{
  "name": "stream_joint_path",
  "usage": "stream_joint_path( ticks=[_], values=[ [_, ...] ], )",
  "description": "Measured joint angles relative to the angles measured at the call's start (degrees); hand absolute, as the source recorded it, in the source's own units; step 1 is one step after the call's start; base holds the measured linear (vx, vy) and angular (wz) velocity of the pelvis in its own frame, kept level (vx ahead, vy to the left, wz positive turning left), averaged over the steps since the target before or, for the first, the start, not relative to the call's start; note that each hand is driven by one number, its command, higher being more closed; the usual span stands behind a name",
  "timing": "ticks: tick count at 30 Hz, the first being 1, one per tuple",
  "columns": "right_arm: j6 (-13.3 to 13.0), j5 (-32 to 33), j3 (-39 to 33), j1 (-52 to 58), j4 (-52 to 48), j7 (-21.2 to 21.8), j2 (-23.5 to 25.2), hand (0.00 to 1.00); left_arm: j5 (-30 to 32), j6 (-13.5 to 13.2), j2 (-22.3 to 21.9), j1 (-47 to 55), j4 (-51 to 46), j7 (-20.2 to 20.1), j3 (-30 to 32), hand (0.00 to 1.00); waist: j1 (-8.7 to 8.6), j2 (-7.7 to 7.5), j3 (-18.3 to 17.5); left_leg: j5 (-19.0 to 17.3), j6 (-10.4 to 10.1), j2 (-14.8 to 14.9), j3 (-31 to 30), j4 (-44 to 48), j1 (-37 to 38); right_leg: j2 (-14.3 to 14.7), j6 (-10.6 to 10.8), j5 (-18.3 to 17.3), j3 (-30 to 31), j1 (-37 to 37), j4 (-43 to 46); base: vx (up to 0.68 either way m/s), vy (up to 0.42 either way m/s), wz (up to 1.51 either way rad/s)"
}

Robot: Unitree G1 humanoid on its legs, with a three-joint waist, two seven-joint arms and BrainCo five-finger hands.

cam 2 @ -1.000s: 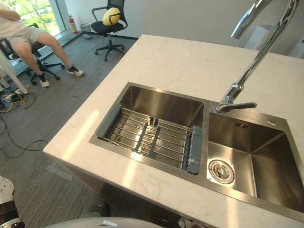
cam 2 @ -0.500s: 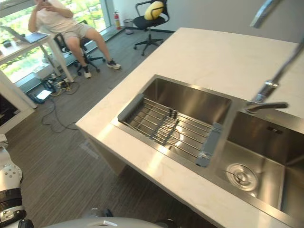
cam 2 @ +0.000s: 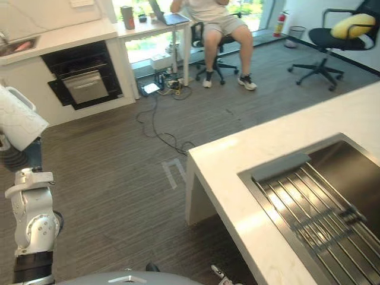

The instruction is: Walk over to the sink, pick up the cup, carry it to the dishwasher, place the cup inside the dishwasher, then close the dishwasher door

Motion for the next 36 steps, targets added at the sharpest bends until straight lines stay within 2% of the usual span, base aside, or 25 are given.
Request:
stream_joint_path(
  ticks=[1,3,4,5,6,7,8,9,10,11,12,13,16,17,19,20,21,25,29,31,32,33,34,35,36],
  values=[
    [-0.1,0.4,0.1,-0.1,-0.2,-0.1,-0.1,0.0,0.0,0.4,-1.5,0.2,-0.1,0.4,-1.1,1.0,-0.01,-0.2,0.1,-0.8,0.3,-0.5,-1.8,0.4,0.2,-2.1,-0.1,-0.9,-0.2,0.2,4.6,0.07,0.013,0.97],
    [0.2,0.8,1.3,0.3,-2.0,-0.6,-1.9,0.0,0.8,1.4,-2.9,0.2,-0.2,0.3,-4.6,1.0,-0.63,-0.53,0.7,-2.3,1.2,-2.3,-6.5,1.5,1.3,-10.9,-1.5,-1.3,1.2,-0.9,22.9,0.14,0.048,1.23],
    [0.3,0.9,1.9,0.2,-2.3,-1.0,-2.5,0.0,2.3,1.6,-2.8,0.2,-0.7,0.2,-5.2,1.0,-0.85,-1.39,1.6,-3.2,1.7,-3.3,-8.9,2.3,2.3,-15.0,-4.5,0.7,5.1,-2.7,31.5,0.16,0.042,1.26],
    [0.3,0.9,1.7,0.1,-2.3,-1.0,-2.9,0.0,3.7,1.7,-2.5,0.2,-1.5,0.2,-6.1,1.0,-1.09,-2.16,2.4,-4.0,2.1,-3.8,-12.1,3.4,2.9,-17.0,-7.3,0.5,13.7,-6.7,40.4,0.12,0.002,1.45],
    [1.0,1.2,1.7,-0.3,-2.3,-0.8,-2.7,0.0,4.5,1.2,-2.1,0.2,-1.3,0.2,-7.0,1.0,-1.16,-2.74,2.8,-4.6,1.5,-3.6,-15.1,4.6,1.9,-14.3,-5.9,-3.7,21.7,-11.2,44.1,0.09,-0.016,1.4],
    [1.4,1.2,1.7,-0.2,-2.1,-0.7,-2.7,0.0,4.5,0.9,-2.0,0.3,-0.8,0.1,-7.5,1.0,-1.13,-2.98,2.9,-4.7,1.6,-3.4,-16.7,4.7,1.4,-12.2,-5.0,-5.8,24.7,-12.8,43.3,0.08,-0.079,1.56],
    [2.1,1.2,1.5,0.1,-1.9,-0.5,-1.8,0.0,4.6,0.3,-1.9,0.2,0.4,-0.6,-8.3,1.0,-1.2,-3.78,3.2,-4.7,1.7,-3.0,-19.7,5.1,0.4,-7.5,-4.2,-9.3,28.1,-14.3,38.0,0.08,-0.088,1.65],
    [2.5,1.2,0.5,0.6,-1.5,0.2,-0.7,0.0,4.8,0.0,-1.9,0.1,2.3,-1.0,-8.9,1.0,-1.33,-3.93,3.3,-4.7,1.5,-2.4,-22.5,5.2,-0.5,-2.7,-3.2,-11.9,32.7,-15.6,30.5,0.14,-0.123,1.7],
    [2.6,1.2,-0.1,0.9,-1.2,0.6,0.0,0.0,5.1,-0.1,-1.8,0.1,3.2,-1.2,-9.5,1.0,-1.59,-3.91,3.4,-4.5,1.2,-2.0,-23.4,5.4,-0.7,-0.5,-2.1,-12.6,35.9,-16.2,27.0,0.15,-0.106,1.81],
    [2.5,1.6,-0.4,1.5,-0.4,1.2,1.2,0.0,5.8,0.2,-1.3,0.0,4.3,-1.8,-11.1,1.0,-2.48,-4.37,3.5,-3.9,0.4,-1.2,-24.1,7.1,-1.8,2.2,0.9,-12.9,40.4,-15.9,21.2,0.17,-0.145,1.75],
    [2.5,2.3,-0.3,1.9,-0.1,1.6,1.2,0.0,6.9,0.7,-0.6,0.0,4.3,-1.8,-13.5,1.0,-2.76,-4.72,4.0,-4.3,0.5,-1.3,-25.1,9.0,-2.9,2.4,2.4,-11.8,41.9,-15.3,16.9,0.11,-0.136,1.57],
    [2.6,2.5,0.2,1.9,0.1,1.8,1.0,0.0,7.2,1.0,-0.4,0.0,4.0,-1.8,-14.6,1.0,-2.36,-5.02,4.1,-4.7,0.4,-1.5,-25.9,9.8,-3.1,2.4,2.6,-11.2,42.2,-14.9,14.8,0.07,-0.152,1.03],
    [3.8,2.5,2.7,1.7,0.0,2.5,0.8,0.0,9.0,2.4,-0.2,0.0,1.9,-1.7,-16.9,1.0,-1.57,-5.52,3.9,-5.6,-0.9,-2.1,-28.1,11.3,-3.5,3.5,0.0,-6.4,40.5,-12.9,5.6,0.06,-0.181,0.44],
    [4.0,2.6,3.3,1.7,0.0,2.7,0.6,0.0,8.9,3.4,-0.4,0.0,1.3,-1.9,-17.8,1.0,-2.06,-5.29,3.4,-5.5,-1.7,-1.9,-29.0,11.0,-3.4,4.1,-0.4,-4.0,39.3,-11.6,3.4,0.06,-0.143,0.3],
    [2.5,4.8,2.0,1.5,-0.5,1.8,1.6,0.0,8.9,4.5,-0.7,0.2,0.2,-2.6,-19.4,1.0,-2.56,-4.52,3.0,-4.7,-3.0,-0.9,-28.9,9.8,-3.4,5.4,-0.8,-3.1,37.8,-10.8,0.7,0.09,-0.146,0.23],
    [2.9,4.9,2.7,0.4,-0.2,1.8,1.4,0.0,8.9,5.1,-0.7,0.2,0.1,-3.4,-20.4,1.0,-2.57,-4.04,2.5,-3.8,-3.1,-0.5,-28.7,9.2,-3.1,6.0,-0.8,-2.1,37.9,-10.8,0.2,0.12,-0.119,0.05],
    [2.5,4.9,3.0,0.2,-0.3,1.4,1.4,0.0,8.9,5.6,-0.8,0.2,0.1,-3.7,-20.9,1.0,-2.62,-3.56,2.1,-3.3,-2.9,-0.5,-28.8,8.9,-3.1,6.1,-0.8,-2.0,37.8,-10.6,-0.3,0.16,-0.1,-0.04],
    [4.2,4.7,4.4,0.2,0.0,1.3,1.0,0.0,8.1,6.4,-1.1,0.3,0.0,-5.0,-21.6,1.0,-2.49,-4.08,2.3,-3.3,-3.1,-0.6,-29.0,8.6,-0.7,6.4,-0.9,-2.0,37.7,-7.8,-1.3,0.07,-0.036,0.05],
    [4.9,4.9,4.4,0.2,0.0,1.4,1.2,0.0,2.4,7.8,-1.0,1.7,-1.3,-10.0,-22.4,1.0,-2.53,-4.9,3.3,-2.9,-3.3,-1.3,-32.3,9.0,-0.3,6.1,-1.1,-3.9,34.6,-6.0,0.8,-0.08,-0.015,0.41],
    [4.9,5.4,4.5,0.3,0.0,1.4,1.2,0.0,1.5,8.3,-1.0,2.6,-1.7,-11.3,-23.2,1.0,-2.63,-4.74,3.6,-2.3,-3.9,-1.9,-34.0,7.3,-0.2,5.8,-1.1,-4.3,33.0,-5.3,1.0,-0.15,0.01,0.67],
    [5.0,7.1,4.4,0.8,0.0,1.2,1.0,0.0,1.2,8.9,-1.0,3.2,-1.7,-13.3,-24.1,1.0,-2.76,-4.05,3.9,-3.1,-4.3,-1.7,-32.8,5.8,-0.3,5.0,-1.3,-4.9,30.9,-5.2,1.0,-0.14,0.058,0.81],
    [4.9,7.9,4.4,1.0,0.0,1.0,0.7,0.0,1.1,9.1,-1.0,3.5,-1.7,-14.4,-24.1,1.0,-2.64,-4.86,3.7,-3.5,-5.0,-1.4,-30.9,5.1,-1.0,4.3,-1.3,-4.9,29.8,-5.9,1.0,-0.14,0.058,0.75],
    [5.0,8.2,4.5,0.9,0.1,0.7,0.5,0.0,1.1,9.0,-1.0,3.6,-1.8,-14.6,-24.0,1.0,-2.47,-4.81,3.7,-3.7,-5.4,-1.2,-29.1,4.7,-1.5,3.9,-1.4,-4.9,29.8,-6.8,1.1,-0.08,0.106,0.29],
    [5.0,8.3,4.6,0.6,0.1,0.3,0.2,0.0,1.1,8.9,-0.6,3.7,-2.3,-14.8,-24.0,1.0,-2.23,-4.35,3.7,-3.8,-4.5,-0.3,-25.1,5.7,-2.6,2.4,-1.8,-4.6,30.1,-9.2,2.1,-0.01,0.121,-0.06],
    [4.9,9.3,5.0,0.2,0.1,0.0,-0.4,0.0,1.3,8.9,0.0,3.7,-3.0,-14.9,-24.0,1.0,-2.77,-4.3,3.6,-4.7,-2.8,1.1,-22.8,11.1,-5.3,0.3,-1.4,-4.7,30.8,-12.1,4.4,0.01,0.138,-0.17]
  ],
)
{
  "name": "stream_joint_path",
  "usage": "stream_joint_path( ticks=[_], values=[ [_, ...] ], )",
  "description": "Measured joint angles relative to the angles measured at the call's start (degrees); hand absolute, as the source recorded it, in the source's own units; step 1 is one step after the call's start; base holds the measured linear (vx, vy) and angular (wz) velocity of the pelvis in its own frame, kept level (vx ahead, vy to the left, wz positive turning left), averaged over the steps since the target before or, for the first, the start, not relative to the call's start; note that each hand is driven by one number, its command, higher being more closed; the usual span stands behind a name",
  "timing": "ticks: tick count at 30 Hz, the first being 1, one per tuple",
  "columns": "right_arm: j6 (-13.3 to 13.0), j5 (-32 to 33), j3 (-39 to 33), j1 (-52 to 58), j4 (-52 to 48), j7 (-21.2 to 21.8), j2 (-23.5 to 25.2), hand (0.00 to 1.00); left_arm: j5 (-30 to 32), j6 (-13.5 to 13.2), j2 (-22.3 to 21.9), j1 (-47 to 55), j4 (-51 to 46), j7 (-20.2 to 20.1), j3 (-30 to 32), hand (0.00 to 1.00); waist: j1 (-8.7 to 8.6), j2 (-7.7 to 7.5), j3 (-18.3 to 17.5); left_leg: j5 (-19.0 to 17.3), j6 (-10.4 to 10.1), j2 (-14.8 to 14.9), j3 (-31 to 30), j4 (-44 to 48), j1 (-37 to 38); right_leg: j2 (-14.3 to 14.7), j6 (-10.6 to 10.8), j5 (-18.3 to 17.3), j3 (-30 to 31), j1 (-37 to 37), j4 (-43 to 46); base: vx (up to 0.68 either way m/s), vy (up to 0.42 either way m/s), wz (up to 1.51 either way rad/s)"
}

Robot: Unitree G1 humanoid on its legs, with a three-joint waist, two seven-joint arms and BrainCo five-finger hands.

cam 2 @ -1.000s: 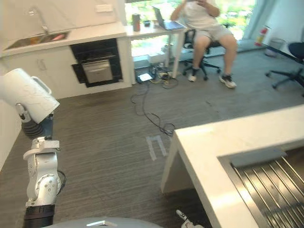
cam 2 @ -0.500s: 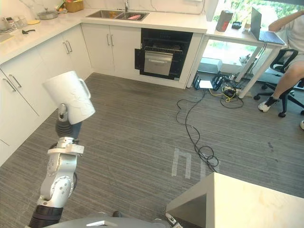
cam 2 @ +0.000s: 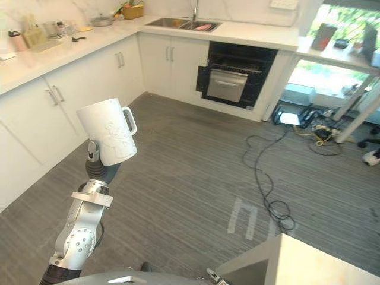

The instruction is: Walk over to the sink, pick up the cup, carry it to the dishwasher, place the cup inside the dishwasher, then close the dishwasher door

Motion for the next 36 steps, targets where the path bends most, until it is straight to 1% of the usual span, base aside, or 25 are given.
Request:
stream_joint_path(
  ticks=[1,2,3,4,6,7,8,10,11,17,18,23,24,25,26,27,28,29,30,31,32,33,34,35,36],
  values=[
    [0.0,0.2,0.1,-0.1,-0.1,0.0,-0.3,0.0,0.2,-0.1,0.2,0.0,-0.3,0.0,0.0,1.0,-0.43,0.01,0.0,-0.1,0.1,1.3,0.8,2.4,-0.7,-1.0,0.5,-0.3,0.8,-1.4,1.3,0.06,0.078,-0.29],
    [-0.1,1.4,-0.3,0.2,-0.1,0.2,-1.5,0.0,0.9,-0.5,0.1,0.0,-0.4,-0.1,0.0,1.0,-1.09,1.58,-0.4,2.1,-3.6,4.5,0.7,1.3,0.4,-0.9,1.8,-1.2,2.5,-3.2,4.1,0.04,0.055,-0.29],
    [-0.2,2.3,-0.9,0.3,-0.2,0.4,-1.9,0.0,1.0,-0.6,-0.4,0.0,-0.1,-0.2,0.1,1.0,-1.46,2.5,-0.6,1.6,-4.7,4.0,-0.8,-0.9,1.5,-1.1,2.1,-1.4,3.2,-4.0,5.1,0.04,0.096,-0.27],
    [-0.3,2.3,-1.7,1.0,-0.2,0.8,-1.8,0.0,1.0,-1.0,-0.4,-0.2,1.0,-0.5,0.2,1.0,-2.83,2.71,-0.8,2.5,-3.9,2.3,0.2,-3.3,2.3,-2.1,2.4,-0.5,3.7,-3.8,4.4,0.03,0.118,-0.07],
    [-0.7,2.4,-3.7,1.3,-0.1,1.5,-0.6,0.0,1.0,-1.2,-0.3,-1.3,2.3,-0.7,0.1,1.0,-4.01,2.53,-0.6,3.9,-3.3,1.0,0.2,-5.8,3.3,-2.9,3.4,0.5,2.5,-2.7,3.0,0.02,0.114,0.26],
    [-1.5,3.5,-5.3,2.1,-0.2,2.2,0.6,0.0,0.9,-1.2,-0.4,-2.1,2.7,-0.7,-0.4,1.0,-5.1,2.04,-0.3,3.2,-3.0,0.9,2.4,-7.7,4.2,-3.9,4.3,1.5,0.5,-1.1,2.3,0.01,0.104,0.73],
    [-2.1,5.8,-6.2,3.3,-0.4,3.3,1.3,0.0,0.9,-1.2,-0.3,-3.0,3.0,-0.9,-1.1,1.0,-5.91,1.57,-0.1,3.2,-3.4,2.3,8.4,-7.3,5.3,-4.1,4.6,1.7,-1.3,1.1,1.5,0.04,0.077,0.8],
    [-2.9,7.5,-6.3,4.4,-0.5,3.8,1.4,0.0,0.9,-1.2,-0.3,-4.4,3.7,-1.1,-2.1,1.0,-5.52,1.22,0.0,4.3,-2.8,1.4,8.2,-7.1,6.6,-4.7,4.5,1.8,-1.1,2.2,1.1,0.06,0.036,0.35],
    [-1.3,7.1,-2.9,5.6,-0.1,8.0,1.6,0.0,1.0,-1.0,1.9,-5.5,6.6,0.7,-3.4,1.0,-7.46,-1.52,-2.8,8.4,-3.5,2.5,11.1,-12.7,8.1,0.4,3.3,9.5,3.6,3.2,-10.7,0.0,0.0,0.0],
    [-1.3,6.8,-3.0,5.9,-0.1,8.3,1.6,0.0,1.3,-0.7,1.9,-5.5,6.5,0.7,-2.5,1.0,-7.45,-1.31,-2.9,8.4,-3.5,2.6,11.3,-12.7,7.9,0.7,3.1,9.7,3.6,3.2,-11.4,0.0,-0.001,-0.01],
    [-1.2,6.6,-3.2,6.3,-0.1,9.6,1.5,0.0,3.2,1.0,1.9,-5.5,5.8,1.7,-0.2,1.0,-7.46,-1.21,-3.0,8.4,-3.5,2.6,11.3,-12.7,7.6,1.0,2.8,10.0,3.6,3.3,-12.2,0.0,0.0,0.0],
    [-0.5,6.5,-3.5,7.5,-0.3,12.0,1.2,0.0,6.7,5.6,1.8,-3.5,4.4,5.2,7.7,1.0,-7.36,-1.0,-3.1,8.2,-3.3,2.2,11.0,-12.8,6.9,0.9,3.1,9.4,2.2,3.5,-12.1,0.02,-0.016,0.07],
    [0.0,6.5,-3.9,7.5,-0.3,12.1,1.2,0.0,7.2,6.1,1.8,-2.8,4.0,5.7,8.7,1.0,-7.27,-1.05,-3.1,8.2,-3.2,2.1,11.0,-12.8,6.5,0.7,2.8,8.7,2.0,3.2,-11.5,0.03,-0.011,0.24],
    [0.8,6.5,-5.2,7.6,-0.3,12.5,1.4,0.0,7.7,7.3,1.7,-1.9,3.9,6.3,10.4,1.0,-6.78,-1.32,-3.3,7.8,-2.7,1.9,11.1,-12.3,5.9,-0.5,0.3,6.0,0.8,1.5,-8.7,0.08,0.03,0.33],
    [2.0,6.6,-6.1,7.7,-0.9,12.9,1.5,0.0,7.7,8.8,1.7,-1.6,3.7,6.9,12.2,1.0,-6.0,-2.49,-3.6,4.0,-0.8,0.7,11.7,-5.6,4.6,-3.4,-2.6,4.2,0.0,0.1,-4.2,0.12,0.052,0.43],
    [2.9,6.7,-6.2,8.0,-1.2,13.3,1.6,0.0,7.6,9.4,1.5,-1.6,3.7,6.8,13.2,1.0,-5.84,-3.16,-3.2,0.5,-0.8,0.3,11.9,-0.3,3.9,-4.7,-4.5,3.0,-0.8,0.4,-2.0,0.28,0.123,0.81],
    [5.0,7.0,-7.0,9.7,-3.0,14.6,1.3,0.0,7.5,10.5,0.1,-1.2,3.4,6.8,15.1,1.0,-5.93,-2.89,-2.4,-5.3,-0.1,0.0,13.1,5.3,4.5,-7.6,-6.0,2.3,-3.4,1.1,8.2,0.24,0.137,0.99],
    [5.1,7.8,-7.4,9.8,-3.9,15.1,0.8,0.0,7.5,10.9,-0.8,-0.6,2.8,6.8,15.9,1.0,-6.06,-2.48,-2.2,-8.1,2.0,-0.3,11.5,5.0,5.6,-10.8,-6.5,3.0,-2.8,-2.8,19.7,0.2,0.164,1.01],
    [5.2,7.9,-7.4,9.8,-4.0,15.0,1.0,0.0,7.5,11.1,-0.9,0.4,2.3,6.8,16.2,1.0,-5.97,-2.7,-1.8,-8.6,1.7,-1.0,10.6,4.9,6.3,-12.9,-7.6,3.7,-1.0,-5.2,25.7,0.11,0.137,0.76],
    [5.0,8.6,-8.3,9.9,-3.6,15.0,1.6,0.0,7.4,11.1,-1.0,2.5,1.9,6.8,16.3,1.0,-5.42,-2.62,-2.1,-9.5,0.9,-0.9,9.5,4.4,7.3,-12.4,-4.2,-0.2,1.6,-8.7,31.4,0.16,0.09,0.61],
    [4.5,9.4,-8.3,9.6,-2.9,15.1,2.0,0.0,7.2,11.1,-0.9,4.0,1.7,6.9,16.3,1.0,-4.53,-2.58,-2.1,-9.2,0.8,-0.9,8.7,2.9,8.0,-10.5,-3.1,-2.7,1.0,-10.9,30.3,0.23,0.048,0.55],
    [3.8,9.4,-8.3,9.4,-2.5,15.4,2.2,0.0,7.3,11.1,-0.7,4.4,1.7,6.9,16.2,1.0,-4.36,-2.6,-2.1,-9.0,0.8,-1.0,8.1,2.2,8.3,-9.2,-3.0,-3.2,0.6,-11.6,28.0,0.27,0.0,0.42],
    [2.0,9.1,-8.3,9.0,-2.4,15.7,2.9,0.0,7.5,11.1,-0.2,4.5,1.8,7.0,16.2,1.0,-4.04,-2.4,-1.7,-7.8,1.4,-1.3,7.6,0.4,9.5,-6.4,-2.8,-3.1,0.4,-13.5,21.9,0.32,-0.007,0.33],
    [0.3,8.9,-8.2,8.6,-2.4,16.0,3.1,0.0,7.7,11.1,0.4,4.2,1.9,7.2,15.8,1.0,-4.1,-1.51,-1.0,-7.4,1.6,-1.5,7.1,-0.9,10.7,-3.8,-1.5,-1.5,0.8,-15.0,14.6,0.29,-0.012,0.3],
    [-0.4,8.9,-8.2,8.5,-2.5,16.5,3.1,0.0,7.8,11.2,0.8,3.7,1.9,7.4,15.3,1.0,-4.26,-0.94,-0.6,-7.3,1.5,-1.5,6.6,-1.2,11.4,-2.7,-0.8,0.2,1.1,-15.1,9.9,0.3,-0.017,0.37]
  ],
)
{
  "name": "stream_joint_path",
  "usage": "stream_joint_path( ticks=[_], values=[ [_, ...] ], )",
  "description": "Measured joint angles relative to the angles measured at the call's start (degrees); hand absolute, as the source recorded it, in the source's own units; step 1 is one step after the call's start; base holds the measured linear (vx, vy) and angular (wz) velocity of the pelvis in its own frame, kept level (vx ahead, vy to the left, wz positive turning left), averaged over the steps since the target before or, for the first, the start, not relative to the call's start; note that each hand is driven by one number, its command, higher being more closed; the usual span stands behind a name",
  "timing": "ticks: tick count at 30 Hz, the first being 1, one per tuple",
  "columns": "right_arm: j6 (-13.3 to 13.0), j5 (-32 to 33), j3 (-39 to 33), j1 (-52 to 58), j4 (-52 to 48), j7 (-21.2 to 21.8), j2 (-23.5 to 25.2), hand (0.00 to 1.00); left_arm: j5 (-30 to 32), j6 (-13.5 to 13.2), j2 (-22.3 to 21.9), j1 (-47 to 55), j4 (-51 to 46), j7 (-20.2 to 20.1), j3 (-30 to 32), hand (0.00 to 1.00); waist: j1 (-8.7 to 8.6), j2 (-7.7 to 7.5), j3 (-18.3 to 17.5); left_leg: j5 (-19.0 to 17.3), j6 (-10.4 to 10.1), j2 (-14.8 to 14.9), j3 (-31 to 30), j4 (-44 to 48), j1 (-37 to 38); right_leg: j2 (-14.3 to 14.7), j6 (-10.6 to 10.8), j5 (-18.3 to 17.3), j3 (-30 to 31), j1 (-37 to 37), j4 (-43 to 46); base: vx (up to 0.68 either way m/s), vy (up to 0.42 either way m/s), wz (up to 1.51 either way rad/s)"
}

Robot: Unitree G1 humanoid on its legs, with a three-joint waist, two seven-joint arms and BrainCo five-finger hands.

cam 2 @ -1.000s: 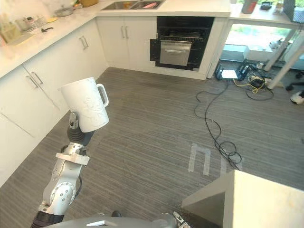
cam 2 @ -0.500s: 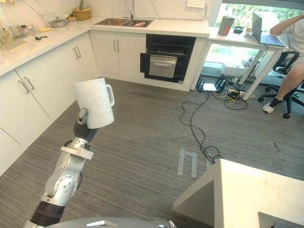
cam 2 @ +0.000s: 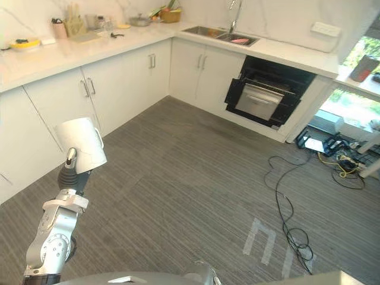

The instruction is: Walk over to the sink, pick up the cup, carry it to the dishwasher, place the cup inside the dishwasher, then close the dishwasher door

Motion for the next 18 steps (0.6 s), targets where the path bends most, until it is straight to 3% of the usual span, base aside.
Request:
stream_joint_path(
  ticks=[1,2,5,8,9,10,11,12,13,14,15,16,17,18],
  values=[
    [-0.8,-0.1,0.1,-0.1,0.0,0.3,0.0,0.0,0.8,0.1,1.2,-1.3,0.0,0.4,-1.0,1.0,-0.32,0.59,0.5,0.0,-0.2,0.0,-0.8,-0.2,1.0,1.4,1.9,4.6,1.6,-0.1,-9.8,0.25,-0.023,0.38],
    [-0.9,-0.1,0.1,-0.1,0.0,0.3,0.0,0.0,1.1,0.3,1.8,-2.3,0.0,0.7,-1.5,1.0,-0.4,0.76,0.6,-0.1,-0.3,-0.2,-1.4,-0.5,1.7,1.5,2.4,6.3,2.4,-0.3,-13.3,0.3,-0.035,0.47],
    [-2.6,-3.5,-0.1,0.0,0.1,0.1,-0.1,0.0,1.1,1.5,4.7,-4.1,-0.3,0.7,-1.0,1.0,-0.14,0.48,1.4,-2.0,-3.3,0.7,-2.7,-1.3,5.8,1.5,1.4,8.3,3.3,-1.7,-15.7,0.25,-0.058,0.3],
    [-5.1,-5.4,-0.1,1.0,0.0,-0.8,-0.2,0.0,1.1,2.4,4.9,-2.4,-0.4,-1.5,0.5,1.0,1.73,0.2,1.1,-12.2,-7.3,5.5,-3.4,8.8,5.7,6.4,-0.2,9.2,11.4,-1.4,-11.5,0.33,-0.258,0.09],
    [-5.9,-5.7,-0.1,1.1,0.0,-1.4,-0.6,0.0,1.3,2.4,4.7,-1.5,-0.3,-2.0,0.6,1.0,1.72,1.1,1.0,-13.5,-8.0,6.8,-3.5,10.0,5.7,7.8,-1.0,11.1,12.6,-1.6,-10.5,0.54,-0.412,0.15],
    [-7.2,-5.9,0.1,2.2,-0.9,-2.5,-2.1,0.0,2.1,2.5,2.6,1.6,-0.3,-3.1,0.0,1.0,0.6,5.17,-0.6,-14.3,-8.8,11.1,-3.3,9.1,7.0,11.4,-1.6,11.0,11.0,-1.7,-6.8,0.55,-0.329,0.18],
    [-7.7,-6.0,0.2,2.1,-1.0,-2.6,-2.4,0.0,2.1,2.5,1.7,2.5,-0.7,-3.5,-0.1,1.0,0.96,5.71,-1.1,-13.0,-9.5,11.9,-3.0,12.2,7.3,12.3,-2.3,10.1,10.6,-1.2,-5.8,0.56,-0.325,0.16],
    [-8.5,-6.3,0.6,1.5,-1.1,-2.7,-3.1,0.0,2.1,2.5,0.4,2.5,-0.4,-4.1,-0.8,1.0,0.55,7.45,-0.2,-11.8,-7.6,15.6,-3.0,22.0,4.0,13.8,-3.0,8.3,9.9,-0.3,-4.5,0.45,-0.28,0.02],
    [-9.2,-6.5,2.2,1.4,-2.7,-2.6,-4.1,0.0,2.1,2.5,-1.2,2.8,-0.4,-4.3,-1.4,1.0,0.58,9.1,0.1,-5.3,-1.6,20.6,-4.5,36.4,-2.7,16.1,-4.3,6.4,8.9,2.3,-6.2,0.62,-0.432,-0.08],
    [-10.9,-6.5,4.5,0.2,-4.1,-2.6,-4.8,0.0,2.0,2.4,-2.0,2.3,-0.4,-4.7,-1.6,1.0,0.9,9.93,0.2,6.0,0.4,24.8,-6.3,46.7,-8.3,18.0,-5.2,5.6,9.8,5.9,-9.4,0.52,-0.362,-0.17],
    [-12.1,-6.3,5.6,-0.4,-4.8,-2.7,-5.1,0.0,2.0,2.3,-2.2,2.1,-0.4,-4.9,-1.6,1.0,1.21,10.0,0.2,4.5,-1.5,25.3,-7.3,50.1,-10.3,18.5,-5.4,5.3,10.5,7.6,-10.9,0.65,-0.353,-0.41],
    [-14.5,-5.3,7.2,-2.2,-6.9,-2.7,-5.4,0.0,2.0,1.9,-2.5,1.5,-0.5,-5.4,-1.6,1.0,1.7,9.52,0.4,-0.4,-2.2,24.5,-7.4,53.0,-14.0,18.7,-5.8,4.5,11.8,10.8,-13.3,0.43,-0.21,-0.57],
    [-16.8,-3.7,9.5,-4.4,-9.9,-2.7,-5.6,0.0,2.1,1.0,-2.5,1.2,-0.7,-5.7,-1.6,1.0,1.75,8.62,0.9,-3.8,-2.6,22.6,-6.1,49.8,-16.8,18.6,-5.9,4.3,13.1,14.2,-15.4,0.65,-0.305,-0.62],
    [-17.7,-3.2,10.6,-5.5,-11.6,-2.9,-5.7,0.0,2.2,0.4,-2.5,1.1,-0.9,-5.8,-1.6,1.0,1.97,8.22,1.0,-4.9,-3.0,21.7,-5.2,46.7,-18.1,18.5,-5.3,4.7,13.8,15.5,-16.3,0.52,-0.223,-0.72]
  ],
)
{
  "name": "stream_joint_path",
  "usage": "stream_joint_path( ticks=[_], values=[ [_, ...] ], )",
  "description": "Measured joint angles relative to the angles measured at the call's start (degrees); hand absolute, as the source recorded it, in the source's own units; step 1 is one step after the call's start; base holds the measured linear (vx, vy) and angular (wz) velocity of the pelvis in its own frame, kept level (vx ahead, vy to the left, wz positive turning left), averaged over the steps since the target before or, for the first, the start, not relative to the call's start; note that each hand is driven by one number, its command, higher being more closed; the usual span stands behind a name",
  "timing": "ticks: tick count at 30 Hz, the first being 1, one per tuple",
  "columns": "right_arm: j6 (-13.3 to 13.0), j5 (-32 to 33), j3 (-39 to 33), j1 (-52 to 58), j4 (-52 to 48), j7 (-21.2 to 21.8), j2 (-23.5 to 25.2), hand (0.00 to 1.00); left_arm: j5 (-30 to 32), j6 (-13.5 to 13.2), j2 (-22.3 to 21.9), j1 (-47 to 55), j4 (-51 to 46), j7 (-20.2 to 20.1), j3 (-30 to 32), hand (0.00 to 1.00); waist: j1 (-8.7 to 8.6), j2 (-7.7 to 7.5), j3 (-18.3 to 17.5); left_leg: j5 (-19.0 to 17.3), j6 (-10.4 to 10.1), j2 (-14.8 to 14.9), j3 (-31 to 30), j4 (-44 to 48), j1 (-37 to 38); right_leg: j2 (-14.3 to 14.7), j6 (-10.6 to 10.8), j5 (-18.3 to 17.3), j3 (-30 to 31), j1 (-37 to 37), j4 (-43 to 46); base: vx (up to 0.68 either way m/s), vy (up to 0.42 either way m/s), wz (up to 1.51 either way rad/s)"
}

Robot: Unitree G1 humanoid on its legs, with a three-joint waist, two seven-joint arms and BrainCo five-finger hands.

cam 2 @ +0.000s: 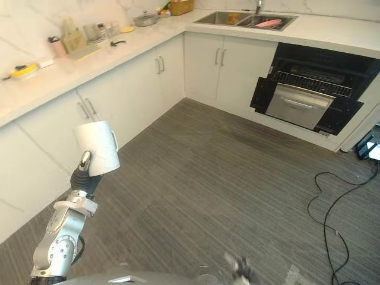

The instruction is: Walk over to the sink, pick up the cup, carry it to the dishwasher, place the cup inside the dishwasher, then close the dishwasher door

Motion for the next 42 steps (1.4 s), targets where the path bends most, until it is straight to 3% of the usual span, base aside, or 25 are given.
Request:
stream_joint_path(
  ticks=[2,4,8,9,10,11,12,13,14,15,17,19,21,23,25,27,29,31,32,33,34,35,38,40,42],
  values=[
    [-2.0,1.5,4.8,-3.8,-7.0,-2.0,0.1,0.0,1.9,-1.2,-0.1,0.4,-2.6,-0.3,-0.2,1.0,1.02,-2.14,0.5,1.1,-3.4,-7.4,0.0,-23.4,-2.8,-1.3,0.0,0.1,3.0,3.9,-1.5,0.54,-0.17,-0.82],
    [-2.5,2.1,7.4,-5.5,-12.2,-3.6,0.3,0.0,2.8,-2.2,-0.1,2.9,-7.5,-0.4,-0.1,1.0,1.78,-2.45,0.6,7.0,-7.0,-11.3,-4.0,-39.4,-5.7,-1.3,-0.1,0.0,5.8,6.2,-3.0,0.48,-0.012,-0.83],
    [-1.9,2.0,9.6,-4.2,-15.0,-5.0,0.0,0.0,3.7,-5.4,0.0,6.0,-9.9,-2.2,0.9,1.0,3.83,-0.02,0.1,10.0,-9.1,-10.1,-6.1,-44.4,-6.2,1.5,0.1,-4.8,7.6,14.7,-3.3,0.48,0.118,-0.88],
    [-1.0,2.0,10.9,-3.9,-15.8,-5.1,1.1,0.0,3.8,-7.1,0.3,6.5,-8.4,-2.5,3.1,1.0,4.96,-1.37,0.0,14.6,-8.8,-10.3,-6.3,-39.1,-6.4,-0.1,-0.7,-10.1,7.5,15.2,-0.2,0.5,0.183,-1.18],
    [0.0,2.0,11.4,-3.9,-17.5,-5.1,1.8,0.0,3.9,-7.8,0.3,6.3,-7.8,-2.2,5.8,1.0,4.93,-4.62,-0.2,14.2,-7.8,-11.5,-5.8,-34.6,-7.7,-2.3,-1.1,-14.5,6.3,13.1,5.7,0.46,0.172,-1.0],
    [0.3,2.0,11.4,-3.9,-18.4,-5.3,2.1,0.0,4.0,-8.5,0.3,6.2,-7.9,-2.3,7.2,1.0,4.75,-6.21,0.2,13.9,-7.4,-12.6,-5.3,-33.2,-8.1,-4.2,-2.3,-17.1,6.5,12.1,7.5,0.5,0.164,-0.55],
    [1.6,1.9,11.1,-3.8,-19.8,-5.8,3.3,0.0,4.7,-10.0,0.5,5.8,-8.0,-2.3,8.6,1.0,4.34,-11.72,-0.1,11.5,-3.6,-15.1,-2.6,-29.6,-8.0,-9.3,-0.6,-20.4,7.0,11.9,8.4,0.5,0.133,-0.62],
    [2.3,2.0,10.5,-3.9,-20.8,-5.8,2.6,0.0,6.1,-11.3,-1.1,5.6,-7.2,-2.4,8.8,1.0,4.44,-10.54,1.1,10.0,0.5,-15.1,-4.1,-25.9,-7.2,-10.4,6.6,-18.0,4.1,8.0,19.5,0.5,0.156,-0.65],
    [2.8,1.9,10.2,-4.0,-21.5,-6.0,3.2,0.0,7.2,-11.3,-1.0,5.3,-6.3,-2.4,8.9,1.0,4.36,-10.86,1.4,8.1,0.8,-15.6,-2.6,-26.4,-5.5,-14.2,11.1,-15.6,2.5,3.2,29.3,0.49,0.161,-0.74],
    [3.1,0.8,10.6,-2.7,-22.2,-5.8,4.6,0.0,9.8,-11.3,-0.9,5.3,-6.5,-2.2,8.5,1.0,3.89,-13.07,1.1,7.8,1.2,-18.8,-0.7,-31.3,-0.7,-20.0,14.6,-6.7,1.2,-2.6,40.9,0.4,0.171,-0.41],
    [3.1,-0.7,10.6,-1.1,-22.4,-5.3,6.5,0.0,11.2,-11.4,-0.9,5.1,-6.6,-1.5,7.2,1.0,2.35,-11.36,1.7,8.2,2.2,-19.6,-0.7,-35.8,4.0,-22.0,15.1,-6.8,-0.5,-5.6,46.4,0.37,0.125,-0.19],
    [3.1,-1.4,10.7,1.7,-25.7,-3.8,8.7,0.0,11.3,-11.6,-0.9,4.4,-6.3,0.3,6.2,1.0,1.2,-9.02,1.2,8.9,1.7,-19.0,-0.7,-40.7,7.5,-20.2,11.3,-12.5,-4.5,-9.5,42.7,0.32,0.092,-0.14],
    [2.9,-1.4,10.6,4.5,-31.3,-1.7,9.8,0.0,12.5,-13.1,-0.1,2.2,-5.7,1.8,5.5,1.0,0.27,-6.91,1.4,9.0,1.4,-18.4,-0.8,-45.1,10.2,-17.4,8.1,-13.3,-8.1,-13.9,30.7,0.3,0.041,-0.07],
    [2.6,-1.3,9.4,5.6,-35.2,1.1,9.6,0.0,14.0,-14.3,3.0,-1.0,-3.6,3.2,5.7,1.0,-0.52,-6.92,1.3,8.6,1.0,-18.9,-0.4,-48.5,13.6,-17.5,6.0,-4.6,-13.1,-20.1,13.3,0.34,-0.042,0.02],
    [2.2,-1.3,9.4,5.7,-36.6,2.1,8.9,0.0,15.3,-14.3,5.1,-1.9,-1.8,4.1,6.7,1.0,-1.1,-8.19,1.1,7.6,0.2,-19.6,0.4,-48.4,15.8,-19.9,6.4,0.0,-18.9,-22.8,7.8,0.39,-0.11,0.07],
    [2.0,-1.3,9.6,6.6,-36.9,3.1,7.5,0.0,15.6,-14.2,5.4,-0.3,-0.1,5.1,7.4,1.0,-1.15,-7.88,1.2,3.3,-2.4,-18.6,0.0,-47.1,21.8,-19.1,4.7,1.3,-20.9,-21.6,7.3,0.49,-0.221,0.15],
    [1.9,-1.2,9.7,8.6,-38.3,3.0,6.6,0.0,15.7,-15.7,3.9,2.0,-0.2,6.3,6.8,1.0,-1.05,-7.19,-1.1,-6.0,-3.5,-14.5,-1.2,-38.8,22.8,-14.6,0.9,1.0,-15.7,-20.5,11.5,0.57,-0.371,0.29],
    [1.9,-1.1,9.5,8.8,-38.4,2.8,5.0,0.0,17.0,-16.3,1.9,4.5,-0.2,7.1,5.3,1.0,-0.79,-4.02,-3.7,-9.3,0.4,-9.5,-0.4,-32.9,23.3,-9.9,0.2,0.7,-15.6,-20.3,14.7,0.58,-0.327,0.01],
    [1.9,-0.6,8.6,7.9,-38.5,2.6,4.7,0.0,18.1,-16.5,1.3,4.4,-0.1,7.6,3.7,1.0,-0.63,-1.81,-3.8,-6.6,0.9,-3.8,2.5,-19.9,18.5,-8.4,-2.8,1.3,-16.2,-19.2,15.6,0.64,-0.343,-0.2],
    [2.1,-0.7,8.1,7.7,-38.6,2.8,4.6,0.0,18.2,-16.5,0.8,4.4,0.1,7.8,3.1,1.0,-0.46,-0.69,-3.6,-3.7,1.3,-0.8,3.6,-13.8,16.5,-7.1,-3.8,0.8,-16.4,-18.2,15.2,0.63,-0.321,-0.23],
    [2.2,-0.9,6.8,8.0,-39.4,2.8,4.4,0.0,18.7,-16.3,-0.3,4.3,0.7,7.7,1.7,1.0,-0.62,0.8,-3.3,5.7,1.1,4.2,3.3,-3.8,12.8,-4.4,-4.0,-0.6,-16.8,-14.8,12.6,0.42,-0.204,-0.17],
    [2.2,-1.2,6.1,8.1,-40.1,2.9,4.4,0.0,18.9,-16.1,-0.5,4.1,0.8,7.5,1.3,1.0,-0.76,1.25,-3.4,8.3,-0.3,5.8,2.8,0.0,10.9,-3.8,-4.0,-1.1,-16.7,-13.0,11.1,0.56,-0.2,-0.04],
    [0.6,-1.8,4.7,7.8,-41.3,3.0,3.4,0.0,18.9,-15.5,-0.7,1.7,1.0,6.3,0.4,1.0,-1.87,-0.6,-2.2,2.7,-1.9,4.5,7.1,1.2,4.5,-5.2,-2.9,-1.7,-15.8,-4.3,5.0,0.54,-0.181,-0.01],
    [0.0,-1.8,4.9,7.4,-42.6,3.1,3.1,0.0,18.9,-15.8,-1.8,2.0,0.9,6.5,0.3,1.0,-1.36,-2.18,-2.6,2.5,-4.2,-0.4,10.3,-18.2,2.9,-7.0,-1.5,-0.8,-14.8,-0.5,1.7,0.4,-0.113,-0.42],
    [-0.4,-1.9,6.2,6.2,-42.4,3.0,2.6,0.0,19.0,-16.1,-2.9,4.0,-0.1,6.7,0.1,1.0,-0.68,-2.46,-2.6,7.0,-9.7,-3.6,8.1,-38.4,2.7,-8.0,-0.9,-0.9,-11.6,0.6,0.9,0.44,-0.025,-0.82]
  ],
)
